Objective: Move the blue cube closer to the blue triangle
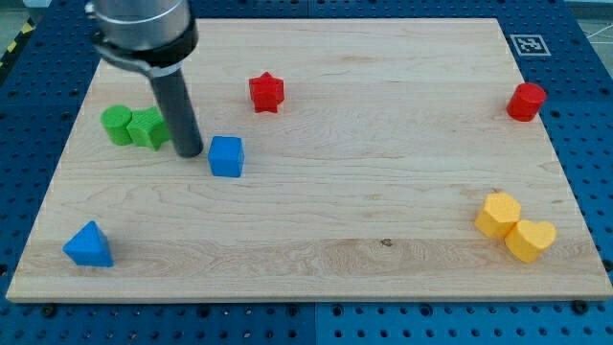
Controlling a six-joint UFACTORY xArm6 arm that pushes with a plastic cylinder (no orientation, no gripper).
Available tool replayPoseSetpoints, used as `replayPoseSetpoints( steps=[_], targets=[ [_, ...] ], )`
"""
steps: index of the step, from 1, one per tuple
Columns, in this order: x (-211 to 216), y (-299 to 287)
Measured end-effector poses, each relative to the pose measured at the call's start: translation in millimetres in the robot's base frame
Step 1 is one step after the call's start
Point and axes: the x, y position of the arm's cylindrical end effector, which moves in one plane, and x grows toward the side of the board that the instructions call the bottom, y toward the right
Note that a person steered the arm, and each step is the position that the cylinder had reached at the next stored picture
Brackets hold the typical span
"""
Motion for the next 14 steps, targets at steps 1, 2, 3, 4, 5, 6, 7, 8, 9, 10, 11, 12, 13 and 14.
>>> replayPoseSetpoints(
  steps=[1,2,3,4,5,6,7,8,9,10,11,12,13,14],
  targets=[
    [-5.4,8.2],
    [-30.8,87.9],
    [-30.8,134.9],
    [-30.8,134.9],
    [-29.8,112.7],
    [-29.8,107.5],
    [-23.5,105.9],
    [-8.7,105.8],
    [5.9,105.8],
    [16.4,102.3],
    [16.9,88.2],
    [16.9,71.2],
    [16.9,67.0],
    [16.9,56.0]
  ],
)
